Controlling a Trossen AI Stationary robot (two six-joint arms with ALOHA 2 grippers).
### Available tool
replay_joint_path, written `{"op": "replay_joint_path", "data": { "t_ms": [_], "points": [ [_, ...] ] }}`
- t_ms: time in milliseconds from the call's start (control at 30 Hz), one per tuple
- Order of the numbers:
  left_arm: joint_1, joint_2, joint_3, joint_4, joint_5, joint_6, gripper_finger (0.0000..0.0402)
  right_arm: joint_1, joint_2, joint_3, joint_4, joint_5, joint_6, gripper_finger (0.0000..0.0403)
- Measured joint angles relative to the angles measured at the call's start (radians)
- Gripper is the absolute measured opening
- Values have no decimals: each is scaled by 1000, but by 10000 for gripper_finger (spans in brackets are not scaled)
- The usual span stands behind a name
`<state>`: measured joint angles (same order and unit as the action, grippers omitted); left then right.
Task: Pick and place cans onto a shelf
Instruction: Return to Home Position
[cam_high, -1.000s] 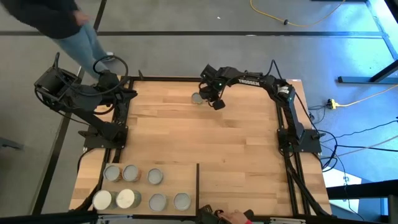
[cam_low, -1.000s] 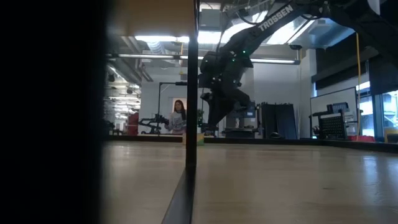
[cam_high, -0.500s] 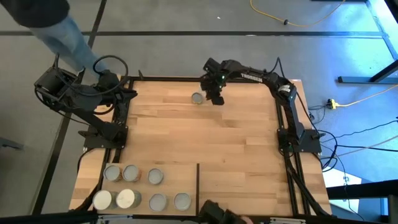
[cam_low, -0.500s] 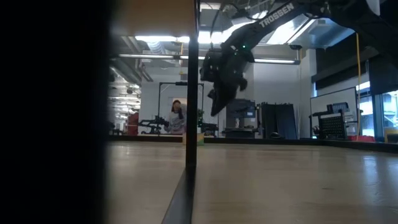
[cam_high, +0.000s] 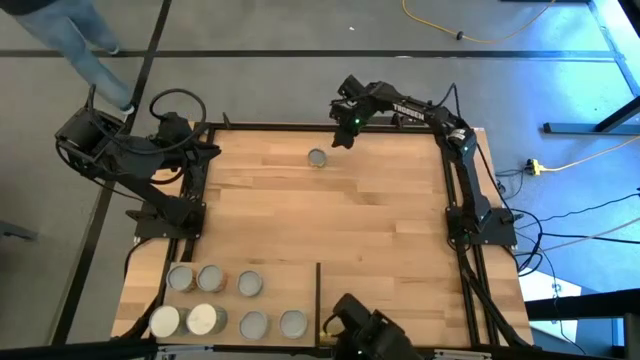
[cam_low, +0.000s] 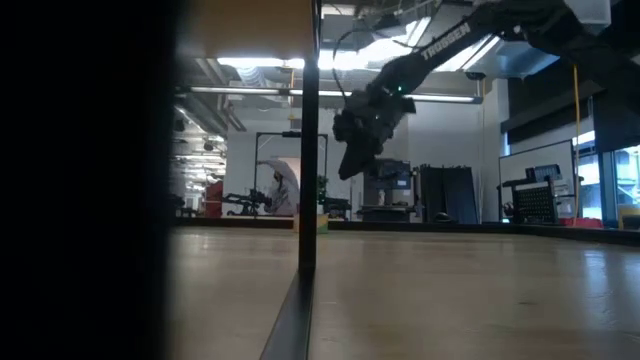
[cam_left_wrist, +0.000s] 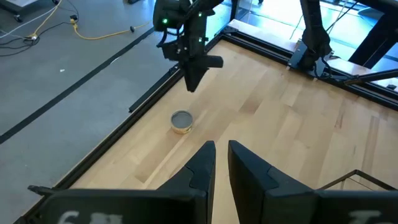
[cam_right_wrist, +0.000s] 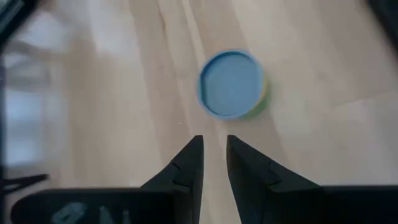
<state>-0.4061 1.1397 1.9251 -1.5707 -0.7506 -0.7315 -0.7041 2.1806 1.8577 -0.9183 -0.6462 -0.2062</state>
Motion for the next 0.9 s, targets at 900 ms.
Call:
{"op": "replay_joint_path", "data": {
  "t_ms": [900],
  "points": [
    [0, 0, 0, 0, -54, -27, 37, 87, 82, 0, 154, 221, 66, 72]
  ]
}}
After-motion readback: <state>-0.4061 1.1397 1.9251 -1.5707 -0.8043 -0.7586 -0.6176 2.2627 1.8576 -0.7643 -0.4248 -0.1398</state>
